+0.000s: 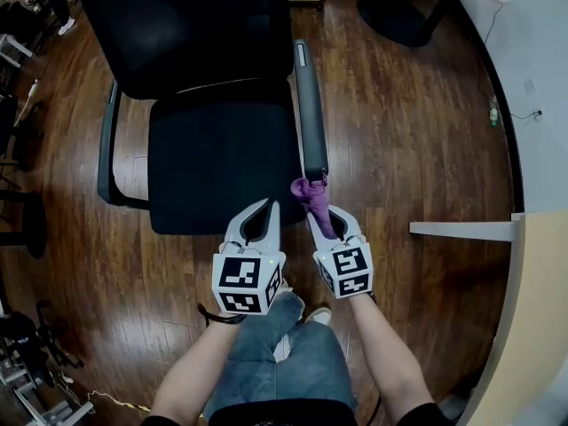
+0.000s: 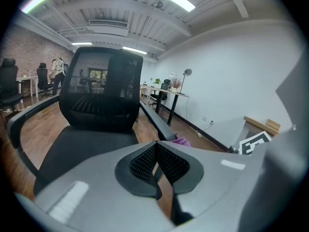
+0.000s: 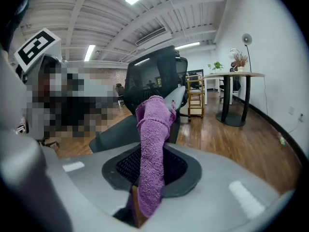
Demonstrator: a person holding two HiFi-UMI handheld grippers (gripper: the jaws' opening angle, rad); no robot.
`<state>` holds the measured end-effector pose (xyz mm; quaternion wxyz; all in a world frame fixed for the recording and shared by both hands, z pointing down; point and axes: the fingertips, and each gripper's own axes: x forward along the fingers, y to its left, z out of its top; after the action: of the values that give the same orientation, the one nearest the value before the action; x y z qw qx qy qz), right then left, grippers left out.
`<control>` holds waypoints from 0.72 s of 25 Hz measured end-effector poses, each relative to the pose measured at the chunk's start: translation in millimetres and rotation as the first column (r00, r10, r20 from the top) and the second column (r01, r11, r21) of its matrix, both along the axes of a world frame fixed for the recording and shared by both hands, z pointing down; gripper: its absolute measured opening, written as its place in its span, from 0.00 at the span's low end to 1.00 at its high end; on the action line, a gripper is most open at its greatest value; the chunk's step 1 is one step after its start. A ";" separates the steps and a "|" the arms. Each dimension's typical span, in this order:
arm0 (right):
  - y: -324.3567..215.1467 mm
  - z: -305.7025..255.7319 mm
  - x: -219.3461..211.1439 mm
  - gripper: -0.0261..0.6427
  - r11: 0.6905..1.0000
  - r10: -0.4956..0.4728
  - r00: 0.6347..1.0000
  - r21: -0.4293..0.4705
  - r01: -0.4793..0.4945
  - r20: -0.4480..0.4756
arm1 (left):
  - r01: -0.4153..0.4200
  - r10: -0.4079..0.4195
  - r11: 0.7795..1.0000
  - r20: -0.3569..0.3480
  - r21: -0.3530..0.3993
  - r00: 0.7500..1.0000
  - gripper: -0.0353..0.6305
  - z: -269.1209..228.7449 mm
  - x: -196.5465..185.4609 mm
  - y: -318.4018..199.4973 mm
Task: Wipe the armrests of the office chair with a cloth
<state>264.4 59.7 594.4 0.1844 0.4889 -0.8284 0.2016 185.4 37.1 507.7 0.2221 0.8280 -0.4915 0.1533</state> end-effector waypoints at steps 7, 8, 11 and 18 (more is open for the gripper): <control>0.8 38.3 2.5 0.15 1.000 0.005 1.000 0.000 -0.005 0.018 | 0.015 -0.015 1.000 0.009 0.008 1.000 0.06 31.5 -2.0 15.8; 1.3 44.3 2.3 0.15 1.000 0.001 1.000 0.000 -0.001 0.015 | 0.014 -0.014 1.000 0.010 0.011 1.000 0.06 35.7 -1.4 17.0; 2.7 62.1 -0.4 0.15 1.000 -0.011 1.000 -0.003 0.011 0.013 | 0.014 -0.015 1.000 0.016 0.020 1.000 0.06 47.2 -0.7 19.4; 4.8 73.3 -1.9 0.15 1.000 -0.010 1.000 0.010 0.010 0.024 | 0.003 -0.004 0.999 0.020 0.037 1.000 0.06 51.7 4.4 22.8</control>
<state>262.5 64.5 667.8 0.1731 0.4832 -0.8340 0.2027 189.8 59.9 559.4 0.2020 0.8295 -0.4980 0.1519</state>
